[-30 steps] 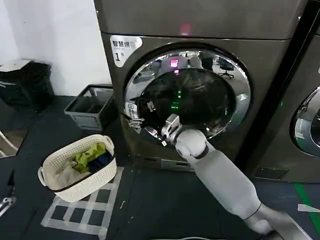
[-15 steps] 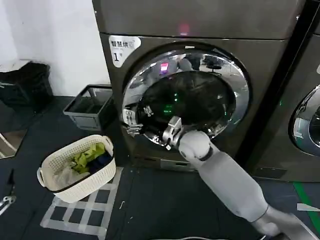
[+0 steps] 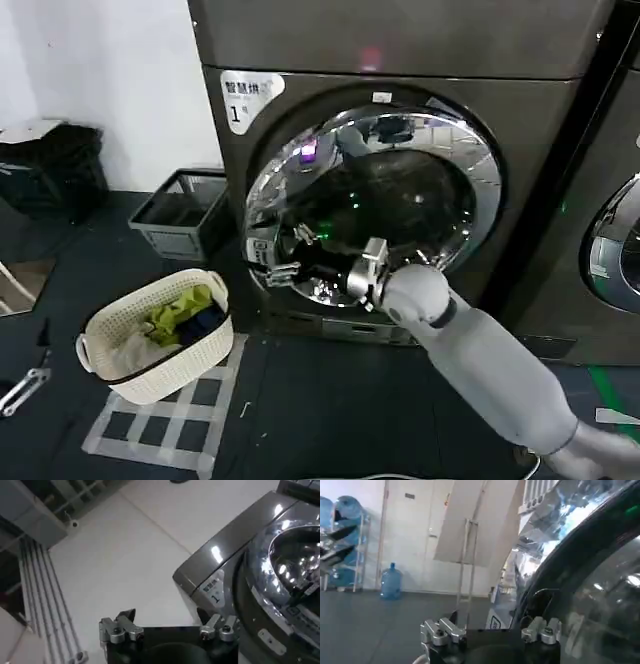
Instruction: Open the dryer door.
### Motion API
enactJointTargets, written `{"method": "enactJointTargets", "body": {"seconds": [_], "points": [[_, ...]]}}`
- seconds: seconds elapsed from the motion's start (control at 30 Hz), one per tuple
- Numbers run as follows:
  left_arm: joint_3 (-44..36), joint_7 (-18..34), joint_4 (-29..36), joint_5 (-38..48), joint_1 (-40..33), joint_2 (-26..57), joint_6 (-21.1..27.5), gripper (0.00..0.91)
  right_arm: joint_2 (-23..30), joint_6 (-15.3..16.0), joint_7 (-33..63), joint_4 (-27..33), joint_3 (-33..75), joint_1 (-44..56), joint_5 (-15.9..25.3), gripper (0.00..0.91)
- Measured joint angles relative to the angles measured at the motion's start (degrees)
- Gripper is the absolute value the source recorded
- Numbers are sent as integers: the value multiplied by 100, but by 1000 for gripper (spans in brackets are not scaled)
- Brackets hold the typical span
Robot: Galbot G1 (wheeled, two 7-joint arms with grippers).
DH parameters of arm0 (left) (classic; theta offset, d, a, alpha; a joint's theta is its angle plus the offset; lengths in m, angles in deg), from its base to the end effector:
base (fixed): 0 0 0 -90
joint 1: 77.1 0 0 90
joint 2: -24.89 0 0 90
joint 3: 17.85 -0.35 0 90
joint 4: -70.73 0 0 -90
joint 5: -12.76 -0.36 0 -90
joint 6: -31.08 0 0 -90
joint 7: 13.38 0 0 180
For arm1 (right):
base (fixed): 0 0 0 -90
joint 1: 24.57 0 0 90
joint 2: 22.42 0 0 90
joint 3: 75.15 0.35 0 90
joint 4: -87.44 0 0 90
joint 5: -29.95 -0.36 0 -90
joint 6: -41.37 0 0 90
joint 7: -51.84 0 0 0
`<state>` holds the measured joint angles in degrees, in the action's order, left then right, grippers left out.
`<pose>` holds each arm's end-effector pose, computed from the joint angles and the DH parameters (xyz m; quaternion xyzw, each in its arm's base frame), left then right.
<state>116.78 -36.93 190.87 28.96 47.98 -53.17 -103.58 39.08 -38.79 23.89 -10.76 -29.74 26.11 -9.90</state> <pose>0.1122 0.2490 -0.2258 -0.0054 0.8860 0.3165 0.3387 0.4382 0.0773 -0.1346 -0.5803 0.8095 -0.0564 0.0688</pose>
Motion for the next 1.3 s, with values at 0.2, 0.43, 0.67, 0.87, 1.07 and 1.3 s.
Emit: {"method": "enactJointTargets", "body": {"seconds": [0.2,0.43,0.67,0.87,1.07,1.3], "points": [[-275,103,-170,-108,-361,405,354,907,-247,4,-148,-259,6,50,-200,907],[-664,151,-408,-211,-813,889,593,907,-510,18,-338,-515,15,78,-460,907],[-1084,153,-712,-314,-1244,1360,667,907,-791,19,-650,-730,88,117,-647,907],[-1462,188,-903,-347,-1555,1674,800,907,-996,-38,-1150,-768,198,170,-728,907],[-1968,281,-1005,-319,-1944,1923,1060,907,-1200,-85,-1643,-780,302,177,-797,907],[-2603,290,-1124,-234,-2411,2200,1131,907,-1400,-201,-2115,-760,428,244,-839,907]]}}
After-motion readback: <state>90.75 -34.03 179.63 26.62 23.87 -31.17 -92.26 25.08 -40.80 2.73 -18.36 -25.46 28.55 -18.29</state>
